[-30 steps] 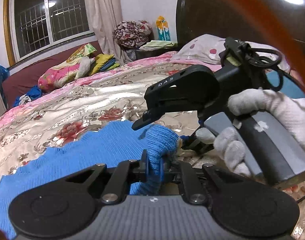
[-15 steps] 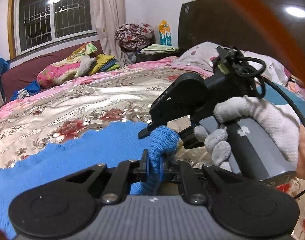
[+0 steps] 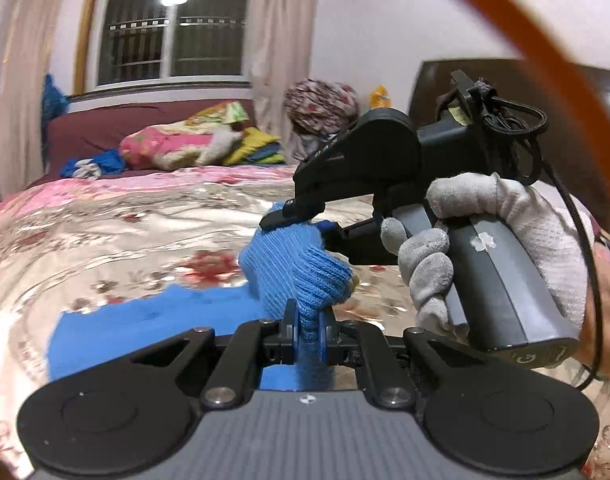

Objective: Fold small clothes
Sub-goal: 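Fold the held sweater end over the bundle with both grippers and release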

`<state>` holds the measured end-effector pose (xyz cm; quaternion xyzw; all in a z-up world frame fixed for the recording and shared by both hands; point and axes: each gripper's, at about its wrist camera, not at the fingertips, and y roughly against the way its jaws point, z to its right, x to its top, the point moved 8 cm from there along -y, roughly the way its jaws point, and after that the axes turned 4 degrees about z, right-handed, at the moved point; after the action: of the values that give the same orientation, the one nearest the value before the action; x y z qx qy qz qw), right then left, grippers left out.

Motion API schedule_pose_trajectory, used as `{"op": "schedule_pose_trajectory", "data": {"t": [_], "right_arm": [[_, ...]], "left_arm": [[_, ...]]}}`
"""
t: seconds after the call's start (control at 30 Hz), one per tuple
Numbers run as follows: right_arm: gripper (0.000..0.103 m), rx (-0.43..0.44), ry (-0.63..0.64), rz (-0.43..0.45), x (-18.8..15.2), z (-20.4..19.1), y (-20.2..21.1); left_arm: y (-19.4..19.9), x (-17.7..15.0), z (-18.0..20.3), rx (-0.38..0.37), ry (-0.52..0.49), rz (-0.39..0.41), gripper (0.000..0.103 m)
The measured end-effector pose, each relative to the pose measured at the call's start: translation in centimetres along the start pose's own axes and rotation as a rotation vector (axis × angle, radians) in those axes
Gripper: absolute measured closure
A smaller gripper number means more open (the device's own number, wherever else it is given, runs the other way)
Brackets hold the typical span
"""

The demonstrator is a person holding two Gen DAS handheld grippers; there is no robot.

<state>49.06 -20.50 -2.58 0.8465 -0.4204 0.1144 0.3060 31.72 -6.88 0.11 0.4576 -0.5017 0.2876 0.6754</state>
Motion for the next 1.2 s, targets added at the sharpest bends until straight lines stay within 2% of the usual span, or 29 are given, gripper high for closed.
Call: {"op": "schedule_pose_trajectory", "data": {"t": [0.3,0.5,0.8,0.93,1.1,1.2], "right_arm": [[0.088,0.003,0.165,-0.089,-6.1,-7.2,-5.7],[0.088,-0.034,0.264,-0.157,-11.0,-9.9,-9.4],[0.087,-0.126,0.419,-0.194,-15.7,-11.3,-12.4],[0.087,-0.135,0.446,-0.209,-17.2,-11.5,-13.1],[0.086,-0.139,0.456,-0.226,-18.1,-11.8,-13.7],[0.084,-0.111,0.45,-0.276,-18.5,-12.1,-14.4]], "left_arm": [[2.9,-2.1,-7.5,0.092,0.12,-0.007,0.086],[3.9,-4.0,-11.9,0.132,0.219,-0.033,0.086],[4.9,-6.5,-14.0,0.137,0.242,-0.082,0.086],[5.8,-6.5,-14.3,0.146,0.222,-0.073,0.086],[6.6,-6.3,-15.1,0.151,0.243,-0.07,0.086],[7.4,-6.5,-15.8,0.163,0.266,-0.067,0.086]]}}
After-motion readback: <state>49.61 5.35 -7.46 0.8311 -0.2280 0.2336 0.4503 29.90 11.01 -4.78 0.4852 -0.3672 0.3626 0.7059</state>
